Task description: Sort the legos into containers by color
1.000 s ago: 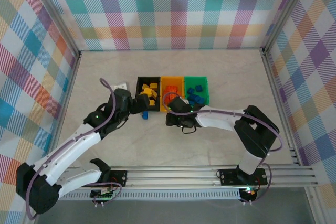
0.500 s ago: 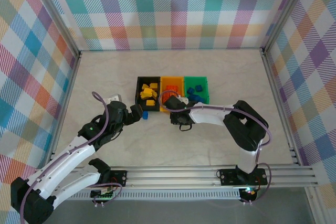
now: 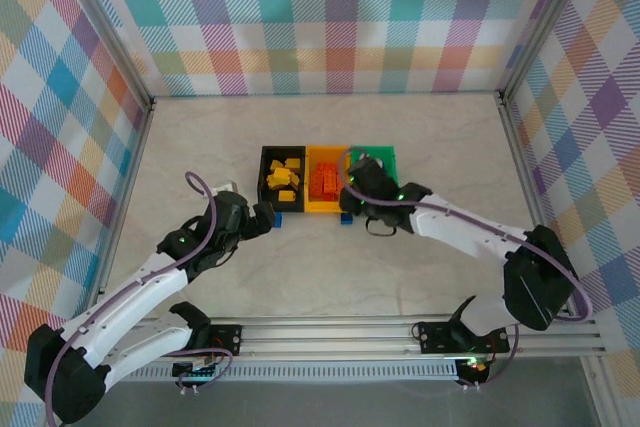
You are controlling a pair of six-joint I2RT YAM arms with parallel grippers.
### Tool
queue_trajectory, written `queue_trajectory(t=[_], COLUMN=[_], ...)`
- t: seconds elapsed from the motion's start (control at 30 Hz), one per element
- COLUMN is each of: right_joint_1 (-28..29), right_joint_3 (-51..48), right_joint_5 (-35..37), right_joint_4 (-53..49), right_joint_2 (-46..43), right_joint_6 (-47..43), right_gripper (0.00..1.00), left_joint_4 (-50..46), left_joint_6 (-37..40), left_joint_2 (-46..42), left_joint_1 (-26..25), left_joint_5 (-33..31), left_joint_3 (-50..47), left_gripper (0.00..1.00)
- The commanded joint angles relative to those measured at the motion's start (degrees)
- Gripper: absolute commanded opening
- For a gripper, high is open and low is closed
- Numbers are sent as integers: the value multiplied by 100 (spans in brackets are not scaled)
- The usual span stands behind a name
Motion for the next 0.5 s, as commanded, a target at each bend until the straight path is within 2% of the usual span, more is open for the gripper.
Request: queue_trajectory(t=[0.0,0.2,0.23,0.33,0.37,0.47], right_joint_1=[-529,-1122,-1176,-1262,-1262,-1263], right_joint_3=[364,1415,1600,2060,2139,2164], right_joint_5=[-278,-507,-512,-531,-526,-607], right_joint_4=[-182,-386,-441,-612,-617,-603], right_joint_2=[292,1341,1500,1751,1749,1531], right_joint_6=[-421,-624,-650,-755,-804,-839], right_gripper=[26,30,33,57,62,69], left_joint_4=[197,164,164,184,206,256], left_joint_6=[178,399,425,483,502,556], left_joint_2=[29,215,246,335,356,442], left_joint_1=[-15,-15,-23,-19,-23,-22], left_joint_5=[150,213,219,238,261,297], left_joint_3=[-106,-91,-85,-72,-72,-82], left_gripper=[100,100,100,100,100,100])
